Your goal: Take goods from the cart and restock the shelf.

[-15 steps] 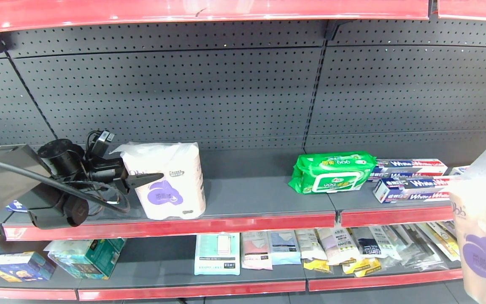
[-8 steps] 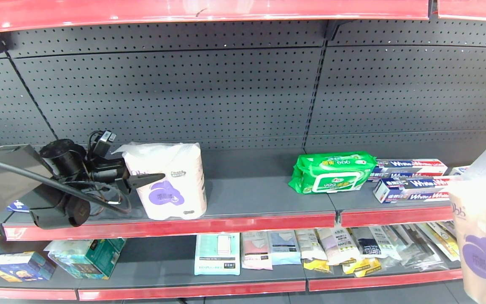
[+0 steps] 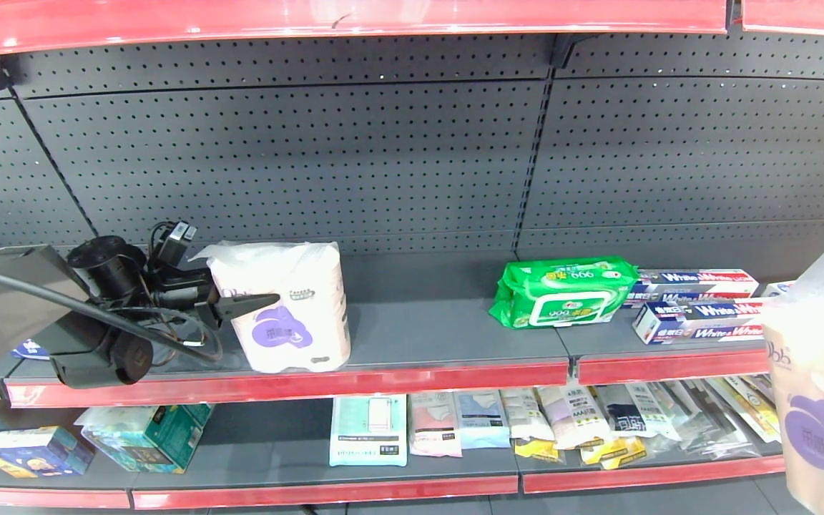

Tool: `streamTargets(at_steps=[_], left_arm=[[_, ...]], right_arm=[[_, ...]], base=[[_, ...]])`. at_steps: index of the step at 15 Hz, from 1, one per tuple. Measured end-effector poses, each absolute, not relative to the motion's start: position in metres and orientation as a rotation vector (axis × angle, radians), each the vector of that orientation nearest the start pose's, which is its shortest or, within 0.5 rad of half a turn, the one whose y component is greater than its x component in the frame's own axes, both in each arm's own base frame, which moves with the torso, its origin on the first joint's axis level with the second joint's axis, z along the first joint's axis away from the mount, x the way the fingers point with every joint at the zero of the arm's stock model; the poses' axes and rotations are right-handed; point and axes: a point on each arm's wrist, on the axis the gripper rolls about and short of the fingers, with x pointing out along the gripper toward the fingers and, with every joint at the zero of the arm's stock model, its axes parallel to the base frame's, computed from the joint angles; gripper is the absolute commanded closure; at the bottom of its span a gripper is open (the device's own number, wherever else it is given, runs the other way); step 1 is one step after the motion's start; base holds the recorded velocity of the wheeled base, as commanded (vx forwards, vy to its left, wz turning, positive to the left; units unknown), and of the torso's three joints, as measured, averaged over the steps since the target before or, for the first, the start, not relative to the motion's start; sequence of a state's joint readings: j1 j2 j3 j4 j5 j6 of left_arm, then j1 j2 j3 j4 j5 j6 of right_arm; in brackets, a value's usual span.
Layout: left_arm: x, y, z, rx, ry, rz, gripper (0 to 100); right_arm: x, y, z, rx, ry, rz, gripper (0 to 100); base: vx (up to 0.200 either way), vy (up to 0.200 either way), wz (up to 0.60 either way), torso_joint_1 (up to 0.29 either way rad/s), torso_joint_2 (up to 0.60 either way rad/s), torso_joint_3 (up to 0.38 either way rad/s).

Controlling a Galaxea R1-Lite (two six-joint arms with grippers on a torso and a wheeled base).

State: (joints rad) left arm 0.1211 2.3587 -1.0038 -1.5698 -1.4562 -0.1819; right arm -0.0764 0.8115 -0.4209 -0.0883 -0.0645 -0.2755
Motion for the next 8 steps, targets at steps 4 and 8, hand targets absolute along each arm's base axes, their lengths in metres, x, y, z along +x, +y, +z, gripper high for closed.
streamTargets(at_steps=[4, 8], left_arm=[[0.4026, 0.0275, 0.0727, 0.003, -0.034, -1.334, 0], [0.3997, 0.0265, 0.0689, -0.017, -0.014, -1.339, 0]], right_arm=[[0.081, -0.0078, 0.1914, -0.272, 0.316, -0.106, 100], [0.0801, -0.0079, 0.1911, -0.273, 0.315, -0.11, 100]], base=[[0.0, 0.0, 0.0, 0.0, 0.0, 0.0], [0.0, 0.0, 0.0, 0.0, 0.0, 0.0]])
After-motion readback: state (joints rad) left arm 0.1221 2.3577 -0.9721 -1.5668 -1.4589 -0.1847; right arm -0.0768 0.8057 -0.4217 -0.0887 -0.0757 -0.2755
